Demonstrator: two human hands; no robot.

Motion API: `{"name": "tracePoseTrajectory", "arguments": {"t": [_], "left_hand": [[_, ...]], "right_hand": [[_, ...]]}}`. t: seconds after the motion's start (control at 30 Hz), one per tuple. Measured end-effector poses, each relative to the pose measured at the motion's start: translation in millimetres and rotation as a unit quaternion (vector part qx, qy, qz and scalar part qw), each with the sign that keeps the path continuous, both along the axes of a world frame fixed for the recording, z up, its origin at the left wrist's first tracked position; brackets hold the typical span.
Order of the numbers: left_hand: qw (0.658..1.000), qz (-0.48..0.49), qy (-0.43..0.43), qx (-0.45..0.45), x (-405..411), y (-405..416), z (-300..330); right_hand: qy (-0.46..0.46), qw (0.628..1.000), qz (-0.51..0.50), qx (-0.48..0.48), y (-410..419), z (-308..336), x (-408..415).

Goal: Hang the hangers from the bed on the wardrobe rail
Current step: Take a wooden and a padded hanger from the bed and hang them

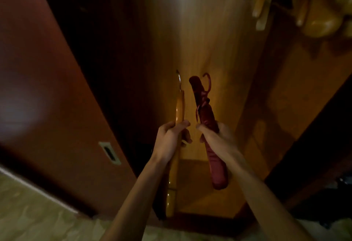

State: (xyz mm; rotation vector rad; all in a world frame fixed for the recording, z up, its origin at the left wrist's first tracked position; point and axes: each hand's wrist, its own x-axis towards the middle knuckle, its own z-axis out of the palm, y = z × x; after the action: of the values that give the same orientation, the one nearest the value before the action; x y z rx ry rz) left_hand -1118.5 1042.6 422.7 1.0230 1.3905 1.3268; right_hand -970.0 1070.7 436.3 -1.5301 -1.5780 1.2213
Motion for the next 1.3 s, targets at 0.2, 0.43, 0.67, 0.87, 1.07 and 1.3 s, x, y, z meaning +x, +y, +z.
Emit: {"name": "tracePoseTrajectory", "arguments": {"t": [0.2, 0.43, 0.67, 0.87, 1.07, 1.3], "left_hand": [[0.998, -0.015, -0.014, 0.065, -26, 83, 97], [0.987, -0.027, -0.031, 0.158, -41, 156, 203], [0.977, -0.084, 0.021, 0.195, -23, 207, 274], [0.968, -0.123, 0.049, 0.213, -6, 241, 298], [0.97, -0.127, 0.052, 0.201, 3, 272, 304], [0.963, -0.142, 0.088, 0.214, 17, 292, 297]], "right_hand": [[0.033, 0.996, -0.02, 0.078, 80, 105, -21], [0.101, 0.976, -0.089, 0.169, 137, 215, -49], [0.143, 0.956, -0.151, 0.208, 173, 280, -42], [0.147, 0.947, -0.193, 0.209, 202, 302, -33], [0.13, 0.957, -0.197, 0.167, 227, 304, -25], [0.101, 0.959, -0.211, 0.161, 245, 297, -9]]}}
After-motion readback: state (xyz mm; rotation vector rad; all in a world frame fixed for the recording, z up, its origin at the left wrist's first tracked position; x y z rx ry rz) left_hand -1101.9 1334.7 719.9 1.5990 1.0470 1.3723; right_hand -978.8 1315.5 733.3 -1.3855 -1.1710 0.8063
